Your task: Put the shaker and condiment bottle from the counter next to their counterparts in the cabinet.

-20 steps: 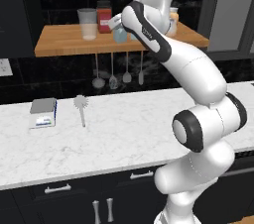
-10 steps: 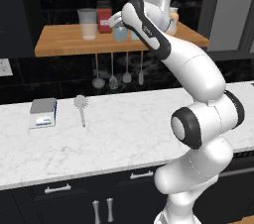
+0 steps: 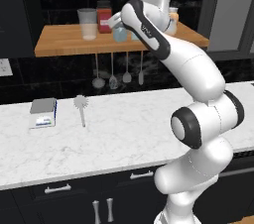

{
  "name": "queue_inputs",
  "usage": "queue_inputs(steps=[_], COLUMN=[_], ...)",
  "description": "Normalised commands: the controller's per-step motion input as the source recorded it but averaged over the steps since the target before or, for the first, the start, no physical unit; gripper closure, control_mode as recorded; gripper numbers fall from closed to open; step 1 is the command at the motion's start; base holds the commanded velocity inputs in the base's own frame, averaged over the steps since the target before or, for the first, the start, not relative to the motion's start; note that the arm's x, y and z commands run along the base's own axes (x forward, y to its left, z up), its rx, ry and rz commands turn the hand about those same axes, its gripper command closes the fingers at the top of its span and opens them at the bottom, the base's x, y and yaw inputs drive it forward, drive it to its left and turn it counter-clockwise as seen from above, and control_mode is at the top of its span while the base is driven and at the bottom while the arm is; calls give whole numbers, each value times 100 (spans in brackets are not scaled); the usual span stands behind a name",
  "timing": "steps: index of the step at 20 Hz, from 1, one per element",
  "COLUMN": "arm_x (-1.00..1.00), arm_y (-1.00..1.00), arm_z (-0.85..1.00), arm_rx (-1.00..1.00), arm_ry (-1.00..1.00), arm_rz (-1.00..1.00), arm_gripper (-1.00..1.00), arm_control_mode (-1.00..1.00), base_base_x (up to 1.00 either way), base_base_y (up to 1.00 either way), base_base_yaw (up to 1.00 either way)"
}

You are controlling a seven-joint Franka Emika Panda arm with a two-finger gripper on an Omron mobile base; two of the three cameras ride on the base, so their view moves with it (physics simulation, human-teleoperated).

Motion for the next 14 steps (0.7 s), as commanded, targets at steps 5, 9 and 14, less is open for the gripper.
queue_inputs(steps=[5,9,14], arm_x=[0,0,0], arm_y=[17,0,0], arm_z=[-14,-1,0], arm_rx=[-9,-2,0], arm_ry=[0,0,0], arm_rz=[0,0,0], arm_gripper=[-100,-100,-100], arm_control_mode=[-100,-100,-100], base_base_x=[0,0,0], base_base_y=[0,0,0], base_base_yaw=[0,0,0])
